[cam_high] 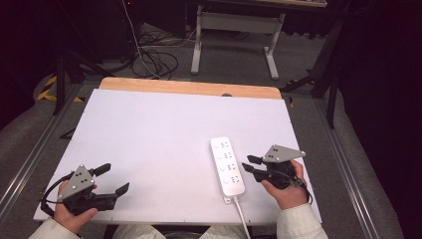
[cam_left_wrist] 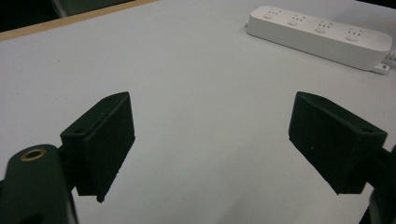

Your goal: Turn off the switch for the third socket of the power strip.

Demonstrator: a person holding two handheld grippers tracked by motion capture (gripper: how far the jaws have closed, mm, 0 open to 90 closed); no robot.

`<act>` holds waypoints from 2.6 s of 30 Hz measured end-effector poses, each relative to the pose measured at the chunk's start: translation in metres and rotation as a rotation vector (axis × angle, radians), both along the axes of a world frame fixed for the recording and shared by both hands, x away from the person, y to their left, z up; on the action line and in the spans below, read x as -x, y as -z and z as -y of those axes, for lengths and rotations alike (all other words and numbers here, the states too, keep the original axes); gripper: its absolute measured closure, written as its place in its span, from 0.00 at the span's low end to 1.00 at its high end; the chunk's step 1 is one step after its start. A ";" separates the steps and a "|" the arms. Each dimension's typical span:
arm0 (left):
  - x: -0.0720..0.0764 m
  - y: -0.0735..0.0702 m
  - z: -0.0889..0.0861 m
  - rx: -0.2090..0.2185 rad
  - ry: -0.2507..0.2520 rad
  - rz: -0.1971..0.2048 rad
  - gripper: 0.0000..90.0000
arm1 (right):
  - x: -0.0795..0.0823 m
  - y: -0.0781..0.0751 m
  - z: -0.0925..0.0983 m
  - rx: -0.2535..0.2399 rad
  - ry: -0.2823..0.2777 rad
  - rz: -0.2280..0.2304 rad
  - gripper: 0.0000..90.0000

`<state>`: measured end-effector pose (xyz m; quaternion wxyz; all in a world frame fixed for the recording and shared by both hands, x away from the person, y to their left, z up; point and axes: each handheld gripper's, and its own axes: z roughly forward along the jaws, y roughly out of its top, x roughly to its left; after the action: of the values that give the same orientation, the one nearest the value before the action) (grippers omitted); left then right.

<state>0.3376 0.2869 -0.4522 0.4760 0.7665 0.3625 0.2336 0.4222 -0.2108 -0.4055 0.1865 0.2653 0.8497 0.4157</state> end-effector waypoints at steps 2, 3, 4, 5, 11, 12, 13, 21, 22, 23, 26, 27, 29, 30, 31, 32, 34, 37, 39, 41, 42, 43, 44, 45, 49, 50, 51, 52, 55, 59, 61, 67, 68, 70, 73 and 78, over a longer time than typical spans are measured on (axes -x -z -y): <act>0.000 0.000 0.000 -0.001 0.000 0.000 0.17 | -0.003 -0.002 -0.003 0.005 -0.004 0.006 0.78; 0.000 0.000 0.000 -0.002 0.000 0.000 0.17 | -0.004 -0.002 -0.005 0.006 -0.005 0.004 0.80; 0.000 0.000 0.000 -0.002 -0.001 0.003 0.17 | -0.005 -0.003 -0.007 0.008 -0.006 0.004 0.82; 0.000 0.000 0.000 -0.002 -0.001 0.003 0.17 | -0.007 -0.003 -0.008 0.009 -0.009 0.003 0.84; 0.000 0.000 0.000 -0.001 -0.001 0.000 0.17 | -0.014 -0.006 -0.014 0.009 -0.027 -0.007 1.00; 0.000 0.000 0.000 -0.002 -0.001 0.000 0.17 | -0.016 -0.007 -0.015 0.008 -0.032 -0.006 1.00; 0.000 0.000 0.000 -0.001 -0.001 0.000 0.17 | -0.017 -0.007 -0.017 0.009 -0.036 -0.008 1.00; 0.000 0.000 0.000 -0.002 0.000 0.001 0.17 | -0.029 -0.009 -0.032 0.007 -0.064 -0.032 1.00; 0.000 0.000 0.000 -0.002 0.001 0.000 0.17 | -0.030 -0.010 -0.035 0.009 -0.065 -0.037 1.00; 0.000 0.000 0.000 -0.003 0.002 0.001 0.17 | -0.032 -0.010 -0.037 0.012 -0.068 -0.037 1.00; 0.000 0.000 0.000 -0.003 0.001 0.000 0.17 | -0.036 -0.010 -0.042 0.017 -0.071 -0.042 1.00; 0.000 0.000 0.000 -0.003 0.002 0.001 0.17 | -0.040 -0.009 -0.046 0.022 -0.073 -0.051 1.00; 0.000 0.000 0.000 -0.005 0.002 0.002 0.17 | -0.043 -0.007 -0.050 0.028 -0.074 -0.058 1.00; 0.000 0.000 0.000 -0.005 0.002 0.002 0.17 | -0.045 -0.005 -0.051 0.033 -0.074 -0.063 1.00; 0.000 0.000 0.000 -0.004 0.002 0.002 0.17 | -0.046 -0.004 -0.053 0.035 -0.077 -0.067 1.00; 0.000 0.000 0.000 -0.004 0.002 0.002 0.17 | -0.048 -0.004 -0.055 0.039 -0.078 -0.070 1.00; 0.000 0.000 0.000 -0.006 0.004 0.002 0.17 | -0.050 -0.002 -0.058 0.044 -0.080 -0.073 1.00; 0.000 0.000 0.000 -0.006 0.003 0.002 0.17 | -0.053 -0.001 -0.062 0.049 -0.079 -0.080 1.00; 0.000 0.000 0.000 -0.011 0.006 0.003 0.17 | -0.056 0.001 -0.064 0.053 -0.080 -0.085 1.00; 0.000 0.000 0.000 -0.015 0.007 0.004 0.17 | -0.058 0.002 -0.065 0.059 -0.078 -0.089 1.00; 0.000 0.000 0.000 -0.009 0.006 0.000 0.17 | -0.059 0.003 -0.066 0.063 -0.076 -0.090 1.00; 0.000 0.000 0.000 -0.009 0.006 -0.001 0.17 | -0.060 0.004 -0.066 0.066 -0.076 -0.091 1.00; 0.000 0.001 0.000 -0.009 0.005 -0.002 0.17 | -0.061 0.005 -0.067 0.065 -0.074 -0.096 1.00; 0.000 0.000 0.000 -0.011 0.005 0.000 0.17 | -0.062 0.006 -0.068 0.066 -0.069 -0.097 1.00; 0.000 0.001 0.001 -0.010 0.006 -0.002 0.17 | -0.068 0.010 -0.071 0.064 -0.058 -0.104 1.00; 0.000 0.001 0.001 -0.010 0.006 -0.002 0.17 | -0.068 0.010 -0.071 0.064 -0.058 -0.104 1.00; 0.000 0.001 0.001 -0.011 0.006 -0.002 0.17 | -0.070 0.012 -0.073 0.065 -0.057 -0.109 1.00; 0.000 0.001 0.000 -0.010 0.006 -0.002 0.17 | -0.071 0.013 -0.074 0.067 -0.056 -0.109 1.00; -0.001 0.001 0.000 -0.013 0.007 -0.002 0.17 | -0.073 0.014 -0.075 0.069 -0.054 -0.115 1.00; 0.000 0.001 0.001 -0.010 0.008 -0.002 0.17 | -0.075 0.017 -0.076 0.080 -0.052 -0.122 1.00; 0.000 0.001 0.001 -0.010 0.008 -0.002 0.17 | -0.077 0.018 -0.078 0.098 -0.051 -0.131 1.00; -0.001 0.001 0.001 -0.017 0.007 -0.001 0.17 | -0.080 0.023 -0.082 0.143 -0.047 -0.149 1.00; -0.001 0.001 0.000 -0.017 0.007 -0.002 0.17 | -0.081 0.025 -0.084 0.154 -0.041 -0.149 1.00; -0.001 0.001 0.001 -0.017 0.007 -0.002 0.17 | -0.082 0.026 -0.085 0.166 -0.040 -0.158 1.00; -0.001 0.001 0.001 -0.018 0.007 -0.002 0.17 | -0.083 0.028 -0.087 0.176 -0.047 -0.171 1.00; -0.001 0.001 0.000 -0.021 0.008 -0.003 0.17 | -0.084 0.031 -0.089 0.196 -0.041 -0.186 1.00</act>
<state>0.3389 0.2864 -0.4532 0.4684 0.7733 0.3577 0.2340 0.5062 -0.1219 -0.4363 0.1236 0.2658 0.9051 0.3080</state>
